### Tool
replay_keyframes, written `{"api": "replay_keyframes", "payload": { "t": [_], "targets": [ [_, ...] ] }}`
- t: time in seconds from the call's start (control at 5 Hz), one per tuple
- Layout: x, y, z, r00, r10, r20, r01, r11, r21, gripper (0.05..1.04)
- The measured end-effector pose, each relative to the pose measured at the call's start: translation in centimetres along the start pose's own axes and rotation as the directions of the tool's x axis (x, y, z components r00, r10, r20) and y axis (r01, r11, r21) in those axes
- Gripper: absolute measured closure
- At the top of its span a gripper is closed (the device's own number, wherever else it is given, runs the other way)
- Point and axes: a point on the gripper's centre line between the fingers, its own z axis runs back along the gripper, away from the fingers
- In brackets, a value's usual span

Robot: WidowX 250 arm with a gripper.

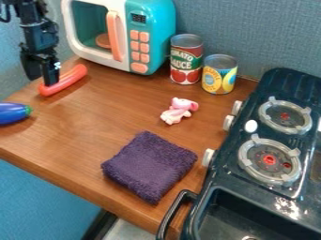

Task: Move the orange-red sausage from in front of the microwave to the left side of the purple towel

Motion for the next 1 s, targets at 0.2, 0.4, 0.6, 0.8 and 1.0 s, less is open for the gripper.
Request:
{"api": "replay_keyframes", "payload": {
  "t": [0.2, 0.4, 0.6, 0.8, 1.0],
  "targets": [
    [0.8, -1.0, -1.0, 1.000, 0.004, -0.025, -0.003, 1.000, 0.019, 0.083],
    [0.7, -1.0, -2.4, 0.998, 0.026, -0.058, -0.025, 1.000, 0.019, 0.083],
    [1.1, -0.8, -2.6, 0.996, 0.040, -0.075, -0.036, 0.998, 0.047, 0.121],
    [1.2, -0.4, -2.6, 0.995, 0.064, -0.080, -0.059, 0.996, 0.064, 0.399],
    [1.1, -0.7, -2.6, 0.995, 0.070, -0.069, -0.066, 0.996, 0.059, 0.516]
  ]
}}
